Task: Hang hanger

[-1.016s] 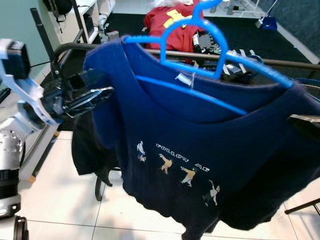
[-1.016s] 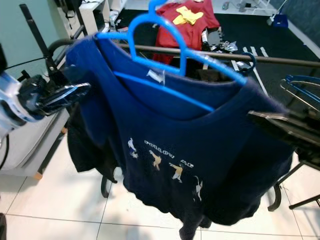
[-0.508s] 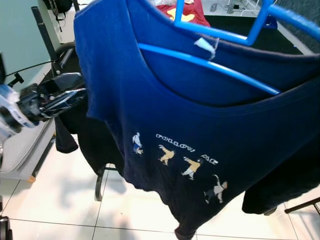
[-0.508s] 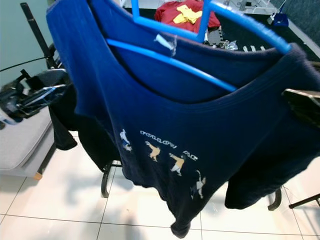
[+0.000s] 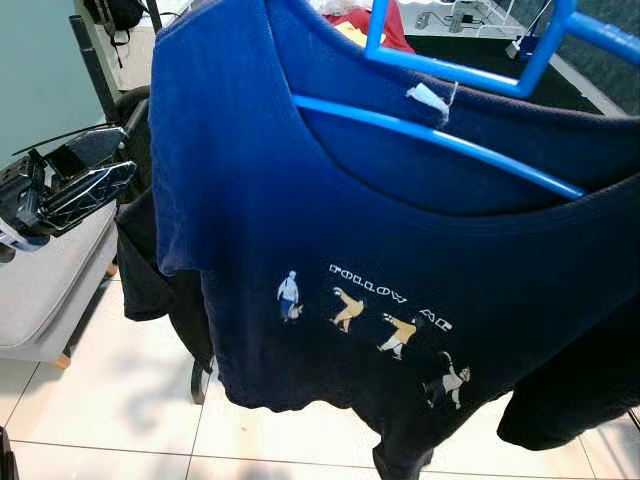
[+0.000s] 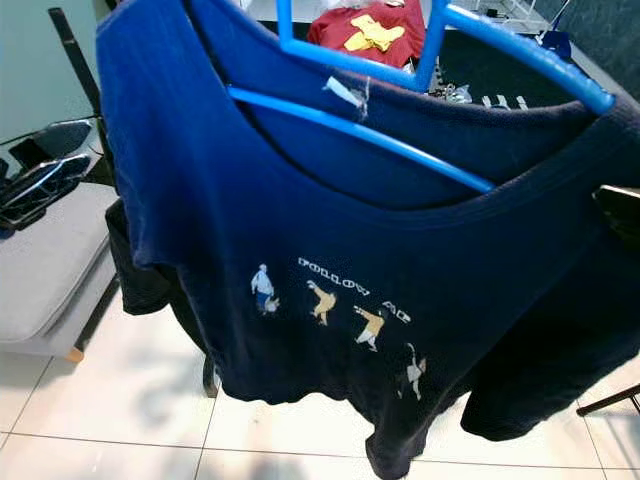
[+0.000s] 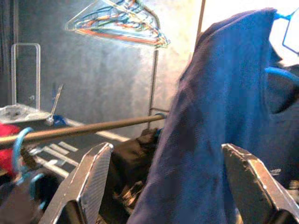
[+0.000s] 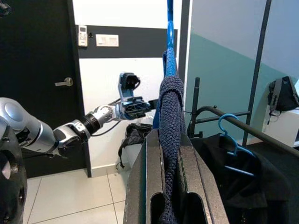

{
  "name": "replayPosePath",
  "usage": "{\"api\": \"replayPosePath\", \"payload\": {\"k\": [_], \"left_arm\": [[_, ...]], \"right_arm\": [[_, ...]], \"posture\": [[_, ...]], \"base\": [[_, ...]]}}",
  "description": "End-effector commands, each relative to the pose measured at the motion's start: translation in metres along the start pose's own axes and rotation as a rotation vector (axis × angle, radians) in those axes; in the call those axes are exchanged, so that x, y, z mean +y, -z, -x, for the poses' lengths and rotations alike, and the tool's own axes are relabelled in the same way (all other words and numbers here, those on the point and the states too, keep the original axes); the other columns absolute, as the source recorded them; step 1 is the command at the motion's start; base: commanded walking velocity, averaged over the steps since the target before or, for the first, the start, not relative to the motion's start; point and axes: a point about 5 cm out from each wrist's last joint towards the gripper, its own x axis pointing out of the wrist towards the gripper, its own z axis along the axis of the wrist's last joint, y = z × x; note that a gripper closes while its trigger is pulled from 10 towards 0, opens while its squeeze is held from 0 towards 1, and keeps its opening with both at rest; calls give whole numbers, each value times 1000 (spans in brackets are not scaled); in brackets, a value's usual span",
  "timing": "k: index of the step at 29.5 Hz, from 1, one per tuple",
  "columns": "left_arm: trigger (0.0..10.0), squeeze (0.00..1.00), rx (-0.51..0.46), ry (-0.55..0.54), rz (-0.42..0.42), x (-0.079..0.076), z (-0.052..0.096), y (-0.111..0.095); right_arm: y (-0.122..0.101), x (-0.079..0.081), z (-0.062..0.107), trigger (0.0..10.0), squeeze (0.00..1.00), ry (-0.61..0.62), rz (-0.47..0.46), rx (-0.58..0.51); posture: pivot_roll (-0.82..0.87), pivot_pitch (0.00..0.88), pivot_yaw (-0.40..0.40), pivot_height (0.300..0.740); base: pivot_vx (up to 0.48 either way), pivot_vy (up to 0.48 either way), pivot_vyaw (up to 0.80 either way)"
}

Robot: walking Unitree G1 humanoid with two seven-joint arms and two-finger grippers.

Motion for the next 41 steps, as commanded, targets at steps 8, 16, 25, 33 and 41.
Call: {"api": "replayPosePath", "payload": {"k": [8,16,25,33,41], "left_arm": [[10000,0,55,62,-14,-7,-4,2],[10000,0,86,-9,-62,-1,-20,11],[10000,0,80,-88,-84,9,-21,12],[0,0,51,134,14,-19,-32,16],[0,0,42,184,23,-25,-41,19]], "right_arm": [[1,3,-9,0,0,-25,6,-7],[5,4,-15,0,0,-34,-9,-9],[6,4,-16,0,0,-32,-10,-10],[6,4,-16,0,0,-32,-16,-12],[7,2,-18,0,0,-32,-22,-15]], "posture": [[-102,116,-7,740],[-102,119,-6,740],[-104,120,-6,740],[-103,121,-10,740],[-102,121,-9,740]], "base": [[0,0,0],[0,0,0],[0,0,0],[0,0,0],[0,0,0]]}}
